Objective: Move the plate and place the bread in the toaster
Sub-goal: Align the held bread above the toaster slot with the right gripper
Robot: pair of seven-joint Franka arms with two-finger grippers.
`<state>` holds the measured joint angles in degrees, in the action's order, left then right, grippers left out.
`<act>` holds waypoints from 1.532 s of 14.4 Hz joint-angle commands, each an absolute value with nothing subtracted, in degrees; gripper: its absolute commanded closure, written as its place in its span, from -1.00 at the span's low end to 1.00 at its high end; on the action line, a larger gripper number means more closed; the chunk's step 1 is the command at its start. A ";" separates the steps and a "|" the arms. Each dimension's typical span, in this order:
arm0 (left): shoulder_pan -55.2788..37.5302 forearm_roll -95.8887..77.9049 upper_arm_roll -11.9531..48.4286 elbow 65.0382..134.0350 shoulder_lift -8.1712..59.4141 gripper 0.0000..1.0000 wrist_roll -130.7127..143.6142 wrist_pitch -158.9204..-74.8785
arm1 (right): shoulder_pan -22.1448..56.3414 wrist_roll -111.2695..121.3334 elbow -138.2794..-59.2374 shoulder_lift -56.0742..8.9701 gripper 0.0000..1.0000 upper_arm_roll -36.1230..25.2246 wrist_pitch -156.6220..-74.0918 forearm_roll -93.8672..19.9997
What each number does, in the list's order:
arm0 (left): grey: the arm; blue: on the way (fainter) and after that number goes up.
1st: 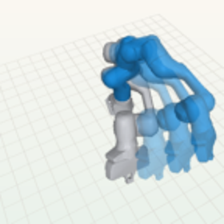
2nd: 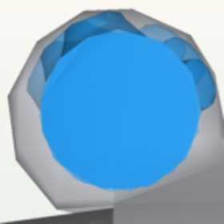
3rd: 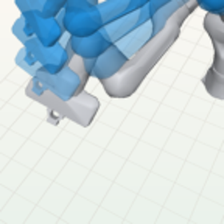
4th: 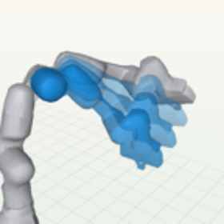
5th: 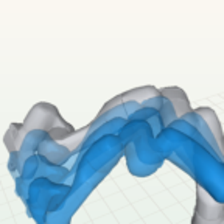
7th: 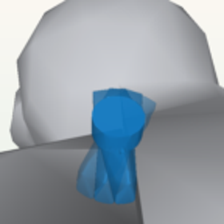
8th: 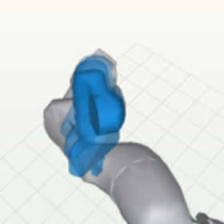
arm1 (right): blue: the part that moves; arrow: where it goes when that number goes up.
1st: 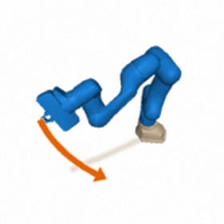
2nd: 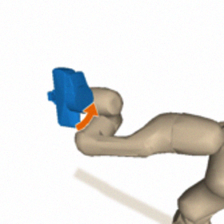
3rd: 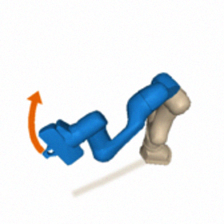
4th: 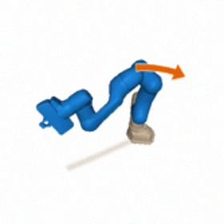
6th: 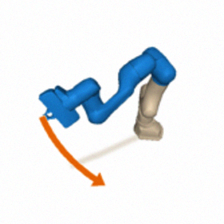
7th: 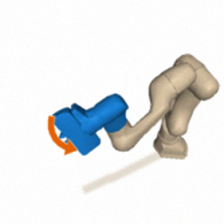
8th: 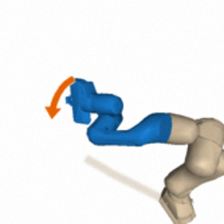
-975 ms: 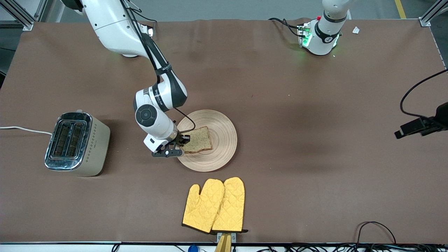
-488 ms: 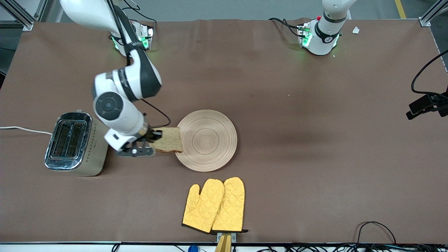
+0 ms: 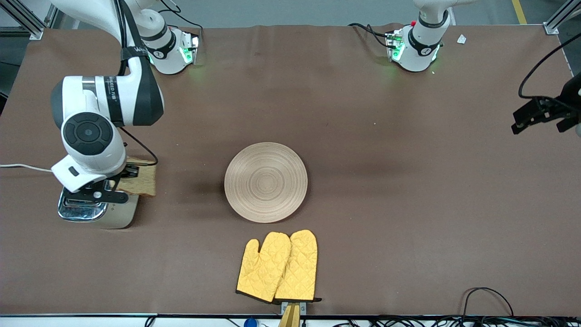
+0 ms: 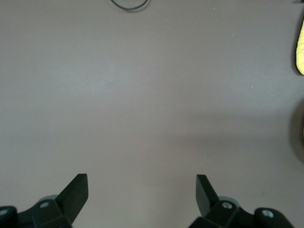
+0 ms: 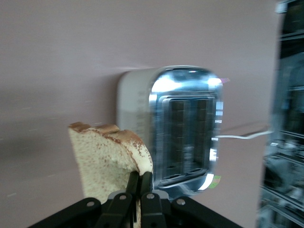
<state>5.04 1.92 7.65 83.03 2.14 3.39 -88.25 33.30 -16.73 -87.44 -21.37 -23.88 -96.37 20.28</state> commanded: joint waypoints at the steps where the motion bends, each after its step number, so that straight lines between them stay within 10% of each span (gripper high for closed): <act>1: 3.16 0.70 5.01 87.87 -3.23 -1.00 3.68 -87.80 | 32.26 -19.77 -87.80 -21.44 1.00 -24.25 -95.28 27.22; 22: 3.78 0.09 5.10 88.59 -5.54 -1.00 2.81 -86.13 | 28.74 -19.86 -90.35 -22.58 1.00 -25.22 -94.83 35.51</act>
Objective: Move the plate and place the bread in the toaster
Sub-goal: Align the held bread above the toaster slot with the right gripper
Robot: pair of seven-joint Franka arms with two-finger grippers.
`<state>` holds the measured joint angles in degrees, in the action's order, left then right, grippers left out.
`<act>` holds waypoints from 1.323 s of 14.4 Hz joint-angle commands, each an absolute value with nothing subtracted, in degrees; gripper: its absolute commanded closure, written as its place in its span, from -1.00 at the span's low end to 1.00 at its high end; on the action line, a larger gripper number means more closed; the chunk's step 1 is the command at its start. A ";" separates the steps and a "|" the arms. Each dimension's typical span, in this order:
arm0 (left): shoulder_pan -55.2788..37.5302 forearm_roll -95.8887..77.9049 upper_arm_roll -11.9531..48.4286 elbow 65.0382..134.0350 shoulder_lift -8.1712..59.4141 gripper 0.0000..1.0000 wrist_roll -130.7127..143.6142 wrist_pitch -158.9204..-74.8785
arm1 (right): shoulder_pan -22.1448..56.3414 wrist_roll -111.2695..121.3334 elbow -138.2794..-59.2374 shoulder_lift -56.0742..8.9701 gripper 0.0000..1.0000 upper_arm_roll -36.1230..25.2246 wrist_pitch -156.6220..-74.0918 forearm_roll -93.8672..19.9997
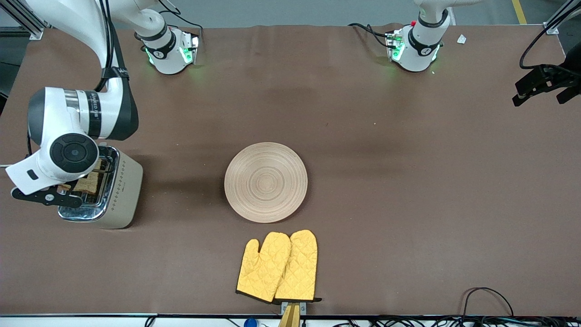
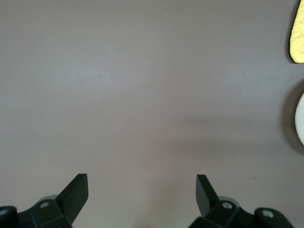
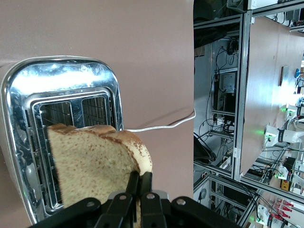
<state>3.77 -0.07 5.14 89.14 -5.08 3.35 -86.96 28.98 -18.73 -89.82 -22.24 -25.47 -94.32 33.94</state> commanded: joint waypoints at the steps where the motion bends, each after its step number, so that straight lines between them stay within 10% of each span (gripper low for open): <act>1: 3.78 0.09 5.01 88.59 -5.71 -1.00 2.81 -86.13 | 28.65 -19.86 -90.35 -23.11 1.00 -25.22 -95.44 35.51; 8: 3.96 0.87 4.83 88.51 -5.45 -1.00 2.90 -86.39 | 27.78 -23.90 -90.18 -28.03 0.83 -25.14 -102.12 35.25; 11: 3.78 1.76 4.92 87.81 -4.40 -1.00 3.34 -86.75 | 25.58 -24.70 -90.00 -30.93 -1.00 -24.61 -104.93 34.02; 19: 3.78 1.67 5.10 86.48 -3.34 -1.00 3.52 -87.01 | 30.67 -23.47 -81.84 -27.08 -1.00 -24.17 -97.66 9.95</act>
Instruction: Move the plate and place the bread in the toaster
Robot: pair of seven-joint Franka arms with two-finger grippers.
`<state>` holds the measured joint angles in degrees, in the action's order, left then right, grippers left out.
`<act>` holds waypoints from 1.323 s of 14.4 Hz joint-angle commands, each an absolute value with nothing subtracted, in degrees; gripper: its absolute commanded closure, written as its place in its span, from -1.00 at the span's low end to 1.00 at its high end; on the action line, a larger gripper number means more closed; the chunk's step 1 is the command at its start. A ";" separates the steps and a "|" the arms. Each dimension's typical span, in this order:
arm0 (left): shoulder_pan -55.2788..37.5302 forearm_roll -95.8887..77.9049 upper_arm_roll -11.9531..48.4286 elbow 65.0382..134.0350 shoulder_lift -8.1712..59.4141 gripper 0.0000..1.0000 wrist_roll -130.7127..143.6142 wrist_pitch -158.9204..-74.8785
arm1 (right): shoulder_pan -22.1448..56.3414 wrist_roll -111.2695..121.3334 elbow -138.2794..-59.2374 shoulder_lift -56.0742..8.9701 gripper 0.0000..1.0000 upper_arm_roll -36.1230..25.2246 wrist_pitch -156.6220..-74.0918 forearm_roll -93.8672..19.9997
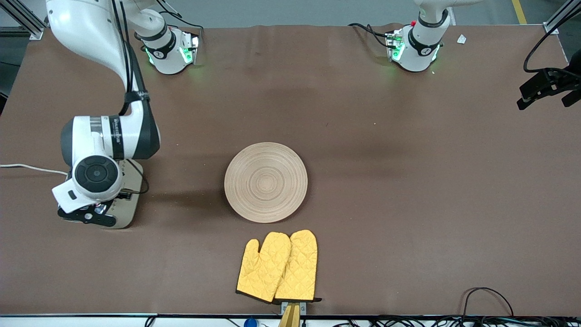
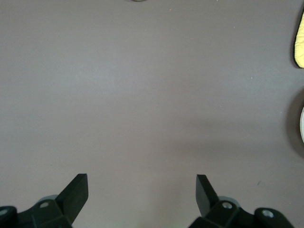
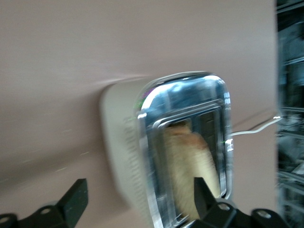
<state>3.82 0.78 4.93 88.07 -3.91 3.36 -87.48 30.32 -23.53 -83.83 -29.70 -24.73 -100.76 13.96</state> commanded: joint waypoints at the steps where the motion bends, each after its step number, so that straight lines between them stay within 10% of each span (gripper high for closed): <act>1: 3.78 1.67 5.10 86.57 -3.43 -1.00 3.43 -86.66 | 31.11 -23.38 -81.65 -25.42 -1.00 -24.17 -97.30 8.63; 12: 3.60 1.67 5.71 90.44 -7.11 -1.00 2.46 -85.69 | 28.49 -17.52 -82.35 -4.85 -1.00 -24.35 -83.77 1.06; 19: 3.34 1.05 8.26 92.99 -9.14 -1.00 2.29 -88.07 | 8.30 -4.23 -87.44 2.80 -1.00 -10.66 -80.15 -1.41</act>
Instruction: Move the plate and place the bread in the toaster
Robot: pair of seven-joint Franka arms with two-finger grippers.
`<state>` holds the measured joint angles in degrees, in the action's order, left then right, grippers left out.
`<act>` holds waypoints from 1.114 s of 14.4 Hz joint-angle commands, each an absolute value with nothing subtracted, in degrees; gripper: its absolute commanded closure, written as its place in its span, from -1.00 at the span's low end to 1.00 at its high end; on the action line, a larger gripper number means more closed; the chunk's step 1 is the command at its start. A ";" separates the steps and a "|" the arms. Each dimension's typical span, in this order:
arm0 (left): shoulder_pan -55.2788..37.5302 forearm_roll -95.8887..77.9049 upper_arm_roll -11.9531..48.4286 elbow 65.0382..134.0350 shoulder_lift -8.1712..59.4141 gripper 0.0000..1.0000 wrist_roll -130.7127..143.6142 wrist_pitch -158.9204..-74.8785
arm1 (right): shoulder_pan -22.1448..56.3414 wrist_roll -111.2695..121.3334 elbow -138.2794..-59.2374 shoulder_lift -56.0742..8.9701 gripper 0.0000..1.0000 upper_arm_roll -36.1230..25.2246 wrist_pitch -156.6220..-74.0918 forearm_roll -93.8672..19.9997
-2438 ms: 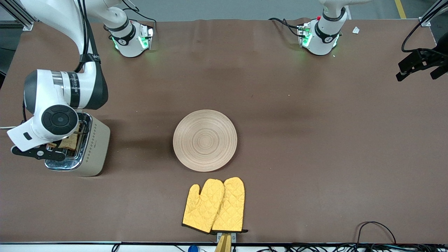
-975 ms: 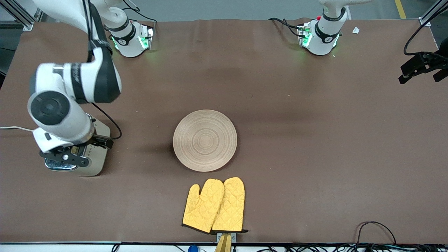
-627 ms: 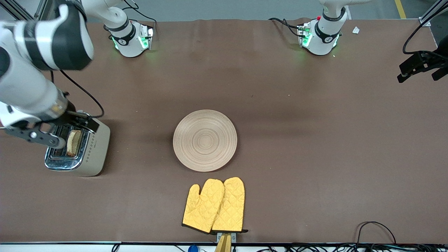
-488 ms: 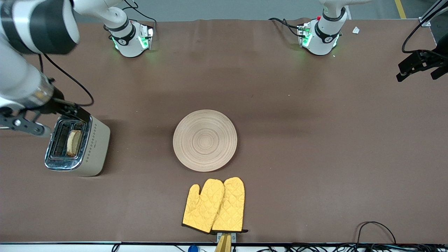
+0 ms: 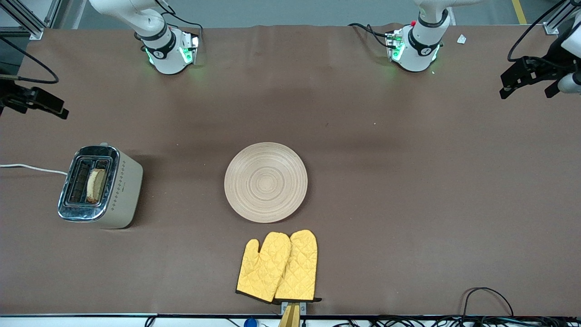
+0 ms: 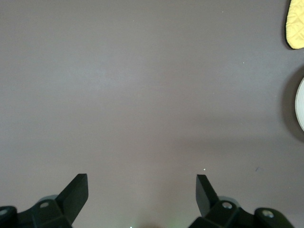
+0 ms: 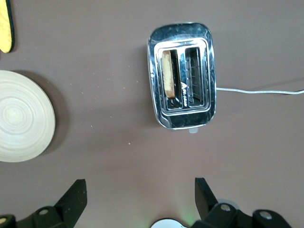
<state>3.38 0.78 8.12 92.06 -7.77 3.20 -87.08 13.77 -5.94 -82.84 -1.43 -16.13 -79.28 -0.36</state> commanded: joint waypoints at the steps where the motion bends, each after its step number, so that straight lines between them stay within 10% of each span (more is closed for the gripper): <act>1: 3.34 1.05 8.26 91.94 -8.79 -1.00 2.20 -87.98 | 4.96 -2.74 -87.89 3.25 -1.00 -6.81 -79.98 -1.23; 16: 3.43 1.58 8.26 89.56 -7.12 -1.00 2.29 -85.18 | 1.32 6.94 -90.53 3.87 -1.00 -4.75 -83.06 -0.53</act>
